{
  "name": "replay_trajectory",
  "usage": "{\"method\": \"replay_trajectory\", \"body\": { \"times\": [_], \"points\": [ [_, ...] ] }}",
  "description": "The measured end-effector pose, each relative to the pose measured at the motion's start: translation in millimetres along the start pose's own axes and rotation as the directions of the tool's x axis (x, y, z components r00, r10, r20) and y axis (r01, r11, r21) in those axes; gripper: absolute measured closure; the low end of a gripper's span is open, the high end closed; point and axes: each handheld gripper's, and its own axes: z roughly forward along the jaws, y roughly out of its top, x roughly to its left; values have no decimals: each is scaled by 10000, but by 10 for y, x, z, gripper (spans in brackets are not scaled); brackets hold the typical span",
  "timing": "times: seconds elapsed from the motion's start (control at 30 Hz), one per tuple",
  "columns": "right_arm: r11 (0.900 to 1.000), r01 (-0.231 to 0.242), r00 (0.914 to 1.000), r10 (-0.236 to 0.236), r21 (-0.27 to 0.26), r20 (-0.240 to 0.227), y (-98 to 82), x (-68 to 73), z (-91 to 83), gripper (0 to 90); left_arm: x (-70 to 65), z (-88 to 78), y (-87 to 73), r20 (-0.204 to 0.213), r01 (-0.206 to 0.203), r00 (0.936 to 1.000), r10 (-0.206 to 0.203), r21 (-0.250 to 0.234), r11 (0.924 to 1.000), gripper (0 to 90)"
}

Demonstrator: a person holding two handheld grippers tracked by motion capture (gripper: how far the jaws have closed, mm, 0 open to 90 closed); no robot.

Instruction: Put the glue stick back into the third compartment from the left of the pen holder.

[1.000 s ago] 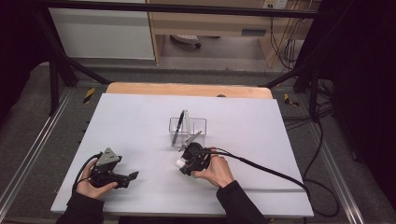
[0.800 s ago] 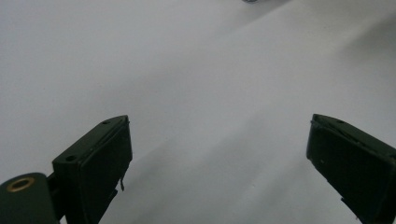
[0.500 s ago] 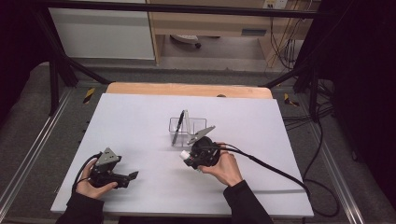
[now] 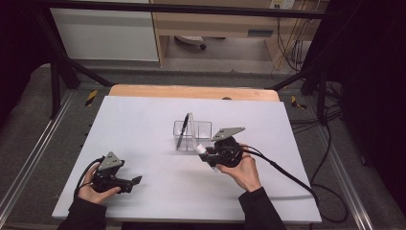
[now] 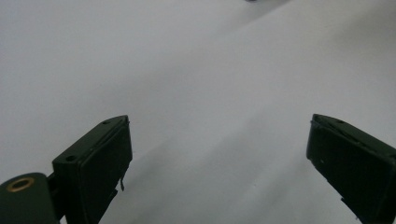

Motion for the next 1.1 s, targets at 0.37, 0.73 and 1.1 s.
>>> {"method": "replay_trajectory", "body": {
  "times": [0.37,0.73,1.1],
  "points": [
    [9819,-511,9969,612,-1824,502,26,-102,-222,658,2,4,-3,8,13,10000,-13,1,10000,66],
    [9144,-998,9861,1435,-3924,837,140,-223,-313,657,2,7,-2,26,11,10000,-11,6,10000,66],
    [8690,-1218,9811,1785,-4795,742,286,-336,-189,657,6,11,-4,28,17,10000,-17,0,10000,66]
  ]
}}
